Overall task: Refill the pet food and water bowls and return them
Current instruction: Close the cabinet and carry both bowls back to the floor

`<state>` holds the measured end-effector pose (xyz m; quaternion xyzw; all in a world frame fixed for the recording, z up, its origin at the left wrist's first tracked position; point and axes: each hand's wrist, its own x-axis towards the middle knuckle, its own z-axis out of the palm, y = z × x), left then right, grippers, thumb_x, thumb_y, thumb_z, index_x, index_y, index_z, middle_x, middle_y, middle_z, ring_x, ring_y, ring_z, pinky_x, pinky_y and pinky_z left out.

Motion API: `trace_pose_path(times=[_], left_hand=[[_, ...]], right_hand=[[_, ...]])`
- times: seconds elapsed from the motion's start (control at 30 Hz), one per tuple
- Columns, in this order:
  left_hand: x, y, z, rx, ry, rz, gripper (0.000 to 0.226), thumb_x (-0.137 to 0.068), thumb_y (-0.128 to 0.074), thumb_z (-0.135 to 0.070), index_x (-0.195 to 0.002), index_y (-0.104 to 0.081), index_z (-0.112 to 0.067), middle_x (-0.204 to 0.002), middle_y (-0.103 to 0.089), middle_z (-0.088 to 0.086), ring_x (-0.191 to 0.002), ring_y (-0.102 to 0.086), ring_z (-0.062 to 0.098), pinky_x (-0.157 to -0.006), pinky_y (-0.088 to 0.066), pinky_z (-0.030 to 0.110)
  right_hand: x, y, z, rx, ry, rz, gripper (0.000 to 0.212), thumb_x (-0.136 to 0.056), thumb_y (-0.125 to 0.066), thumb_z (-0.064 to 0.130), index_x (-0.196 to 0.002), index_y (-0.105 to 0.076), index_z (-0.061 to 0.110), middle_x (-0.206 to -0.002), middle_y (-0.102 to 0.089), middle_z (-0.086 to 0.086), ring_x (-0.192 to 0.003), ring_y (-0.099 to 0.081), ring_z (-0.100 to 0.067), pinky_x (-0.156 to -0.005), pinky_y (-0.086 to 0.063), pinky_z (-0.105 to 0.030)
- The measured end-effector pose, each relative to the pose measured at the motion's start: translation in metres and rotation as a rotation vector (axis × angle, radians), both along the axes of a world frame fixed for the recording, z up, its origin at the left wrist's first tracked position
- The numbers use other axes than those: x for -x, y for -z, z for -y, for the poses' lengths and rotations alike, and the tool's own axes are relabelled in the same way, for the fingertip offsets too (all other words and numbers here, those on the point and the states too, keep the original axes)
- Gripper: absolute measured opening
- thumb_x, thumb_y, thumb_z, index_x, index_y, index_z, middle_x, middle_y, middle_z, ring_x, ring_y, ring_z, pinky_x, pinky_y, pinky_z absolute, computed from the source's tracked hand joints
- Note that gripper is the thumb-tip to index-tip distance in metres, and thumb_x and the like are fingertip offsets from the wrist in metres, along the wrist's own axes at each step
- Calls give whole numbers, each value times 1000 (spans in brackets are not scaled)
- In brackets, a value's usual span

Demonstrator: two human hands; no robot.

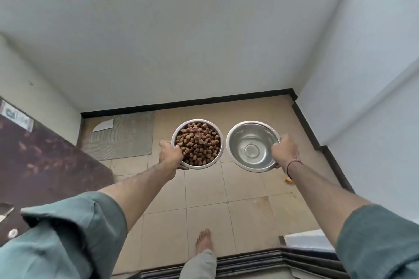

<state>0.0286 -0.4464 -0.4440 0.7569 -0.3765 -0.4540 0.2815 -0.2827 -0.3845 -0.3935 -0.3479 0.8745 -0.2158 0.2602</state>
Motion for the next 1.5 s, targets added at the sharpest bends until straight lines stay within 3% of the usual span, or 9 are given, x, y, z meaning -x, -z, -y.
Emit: trace_pose_path(times=[0.17,0.37,0.6,0.73,0.8,1.03,1.23,1.33,1.5], left_hand=[[4,26,66,-40,-2,8,17,-102,-46,-16,-116,-38,-11,-116,-57,21,-67,-72,39,-34,-52,33],[17,70,128,-116,-47,6,20,-102,-46,-14,-120,-39,-10,-115,-59,22,-62,-72,37,-37,-54,34],[41,148,202,-174,-88,41,25,-101,-49,-12,-125,-48,-2,-118,-62,24,-64,-72,38,-39,-56,37],[51,191,237,-200,-103,22,26,-101,-50,-9,-124,-46,0,-117,-62,25,-72,-73,41,-53,-62,53],[59,245,274,-233,-123,44,26,-100,-51,-9,-124,-47,0,-118,-62,24,-74,-73,40,-52,-62,53],[63,354,331,-320,-115,16,22,-101,-53,-7,-121,-43,-8,-117,-58,17,-83,-70,29,-46,-60,38],[60,465,372,-414,-81,4,23,-101,-54,-5,-121,-45,-6,-121,-59,19,-99,-70,35,-55,-63,45],[57,515,385,-455,-97,1,22,-101,-54,-4,-119,-43,-8,-121,-59,18,-98,-70,33,-59,-64,47],[53,593,399,-505,-111,16,23,-100,-56,-2,-119,-44,-8,-121,-59,17,-98,-70,32,-53,-63,41]], right_hand=[[10,22,63,-36,24,2,27,-93,-49,9,-119,-55,3,-112,-63,-26,-94,-67,-47,-61,-63,-50],[33,63,131,-58,1,41,24,-97,-49,8,-120,-50,4,-114,-63,-25,-101,-64,-46,-85,-57,-59],[65,138,210,-88,-55,42,20,-97,-49,11,-116,-50,9,-98,-60,-15,-93,-65,-43,-81,-58,-56],[76,185,246,-108,-80,37,18,-96,-50,12,-114,-48,10,-96,-61,-16,-87,-66,-42,-80,-58,-54],[85,240,286,-136,-84,25,16,-98,-51,12,-113,-47,10,-95,-62,-17,-87,-67,-42,-80,-58,-49],[93,346,345,-165,-88,13,15,-98,-51,11,-114,-48,11,-96,-60,-16,-85,-62,-37,-79,-53,-42],[97,455,387,-191,-61,8,17,-99,-52,9,-116,-48,10,-88,-54,-10,-80,-51,-32,-73,-40,-34],[97,506,400,-235,-55,23,18,-101,-51,11,-118,-45,11,-91,-56,-13,-82,-56,-34,-72,-43,-36],[93,587,414,-288,-40,42,22,-103,-52,10,-123,-45,8,-93,-56,-14,-86,-60,-36,-77,-51,-42]])
